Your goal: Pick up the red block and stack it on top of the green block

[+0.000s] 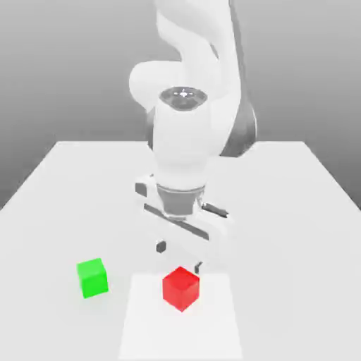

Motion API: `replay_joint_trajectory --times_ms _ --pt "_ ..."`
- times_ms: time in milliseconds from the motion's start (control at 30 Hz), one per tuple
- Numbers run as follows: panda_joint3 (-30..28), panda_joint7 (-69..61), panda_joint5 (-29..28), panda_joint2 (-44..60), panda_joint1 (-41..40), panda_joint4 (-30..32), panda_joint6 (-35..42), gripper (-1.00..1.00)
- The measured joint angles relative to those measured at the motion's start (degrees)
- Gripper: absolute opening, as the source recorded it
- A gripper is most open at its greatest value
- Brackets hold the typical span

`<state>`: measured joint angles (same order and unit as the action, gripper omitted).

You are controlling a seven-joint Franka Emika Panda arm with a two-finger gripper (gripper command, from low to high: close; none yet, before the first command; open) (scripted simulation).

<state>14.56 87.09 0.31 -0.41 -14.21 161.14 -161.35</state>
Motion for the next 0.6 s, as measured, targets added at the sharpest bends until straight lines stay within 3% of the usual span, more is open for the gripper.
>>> replay_joint_trajectory --times_ms 267,500,533,600 --pt "-1.7 3.6 -4.3 6.4 0.6 -1.3 -5.5 0.0" --pt "-8.1 7.9 -10.6 13.5 5.3 -1.7 -11.2 0.0" --pt "-8.6 8.1 -11.1 14.1 5.7 -1.7 -11.6 -1.0" --pt "-8.6 8.2 -11.1 14.1 5.7 -1.7 -11.6 -1.0"
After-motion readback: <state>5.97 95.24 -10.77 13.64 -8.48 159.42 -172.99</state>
